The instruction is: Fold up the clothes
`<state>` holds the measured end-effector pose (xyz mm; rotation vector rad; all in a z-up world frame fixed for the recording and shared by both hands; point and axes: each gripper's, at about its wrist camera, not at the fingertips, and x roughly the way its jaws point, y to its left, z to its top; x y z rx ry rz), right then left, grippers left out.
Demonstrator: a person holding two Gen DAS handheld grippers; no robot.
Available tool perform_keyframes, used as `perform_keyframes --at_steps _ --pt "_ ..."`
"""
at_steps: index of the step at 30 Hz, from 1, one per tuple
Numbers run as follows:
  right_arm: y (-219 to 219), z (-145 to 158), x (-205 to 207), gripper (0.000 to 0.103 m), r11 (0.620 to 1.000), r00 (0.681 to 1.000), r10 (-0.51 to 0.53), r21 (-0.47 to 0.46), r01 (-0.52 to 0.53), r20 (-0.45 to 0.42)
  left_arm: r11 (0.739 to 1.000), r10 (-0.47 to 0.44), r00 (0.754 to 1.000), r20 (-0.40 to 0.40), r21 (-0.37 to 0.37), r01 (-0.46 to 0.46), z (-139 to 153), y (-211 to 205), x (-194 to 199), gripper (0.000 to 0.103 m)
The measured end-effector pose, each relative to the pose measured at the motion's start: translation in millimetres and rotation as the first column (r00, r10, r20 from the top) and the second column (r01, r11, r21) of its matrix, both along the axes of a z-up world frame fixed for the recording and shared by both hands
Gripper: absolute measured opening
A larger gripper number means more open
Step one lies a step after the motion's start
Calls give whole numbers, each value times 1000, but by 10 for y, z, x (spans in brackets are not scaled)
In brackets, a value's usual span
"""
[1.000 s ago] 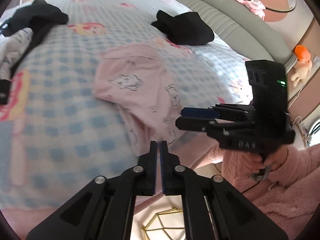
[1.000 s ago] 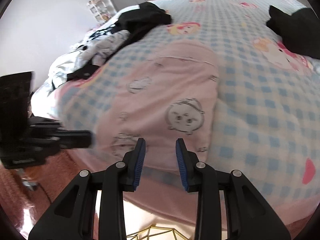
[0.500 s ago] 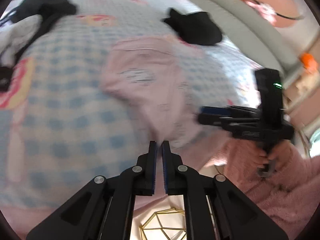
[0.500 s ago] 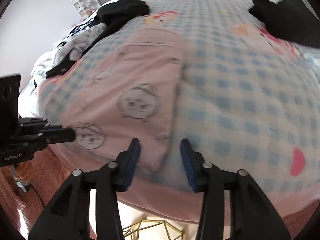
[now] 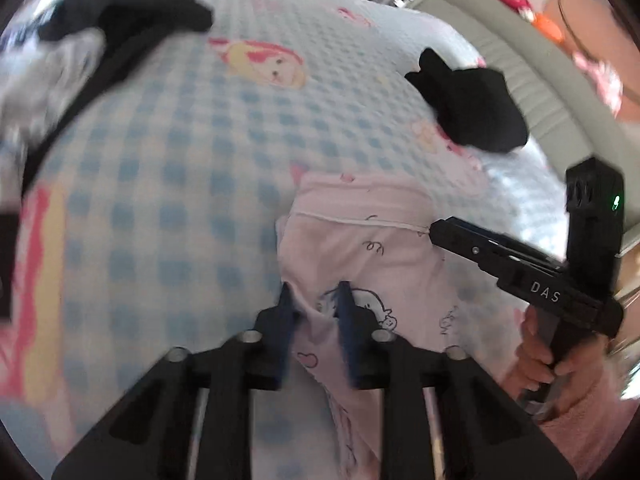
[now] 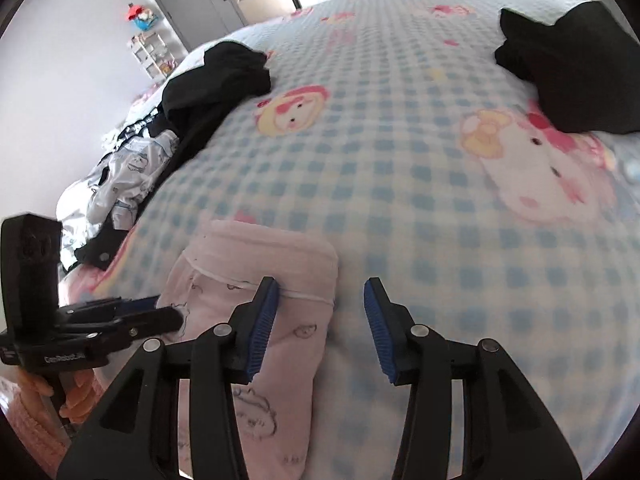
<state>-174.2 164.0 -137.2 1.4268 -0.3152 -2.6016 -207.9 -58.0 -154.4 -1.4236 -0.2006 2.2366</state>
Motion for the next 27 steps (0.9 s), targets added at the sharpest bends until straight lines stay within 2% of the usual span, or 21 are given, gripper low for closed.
perform_keyframes --at_steps 2,4,6,8,10,11,12,14,16,19,22,24,27 --pt "27 -34 -31 46 999 1000 -20 45 21 -16 999 -20 999 -25 -48 19 27 110 -63 20" --pt "114 -91 -43 46 998 999 -52 33 53 -5 994 -19 999 -30 -112 15 -21 198 -176 21" --pt "194 -171 -51 47 997 997 -81 -5 81 16 990 9 1000 2 -142 -9 -91 207 -258 25" --pt "225 -178 -7 47 995 996 -92 -22 93 21 990 48 999 7 -131 -47 -53 126 -219 26" --pt "255 -94 101 47 993 995 -96 -63 96 -4 987 103 993 -62 -120 -110 118 7 -10 26" --pt "286 -38 196 47 991 995 -97 -94 94 -18 981 122 985 -122 -137 -138 225 -29 135 25" --pt "313 -1 293 47 988 995 -100 -122 96 -22 979 123 977 -173 -141 -148 329 -39 292 25" --pt "312 34 498 48 982 996 -90 -166 85 -23 987 89 971 -220 -115 -116 462 -3 538 25" --pt "238 32 673 48 983 997 -69 -169 65 -18 994 31 975 -222 -99 -54 511 99 727 25" --pt "108 19 952 48 992 999 -43 -122 40 -22 993 -23 976 -215 -117 -3 426 261 904 25" --pt "10 -33 1172 48 998 1000 5 -69 -5 2 990 0 988 -152 -143 -22 203 289 903 25" --pt "-35 -52 1263 48 998 999 37 -44 -36 12 973 26 991 -128 -224 -54 82 240 893 27" --pt "-103 -136 1330 47 998 997 60 24 -61 47 980 59 993 -102 -184 -77 108 119 861 27"
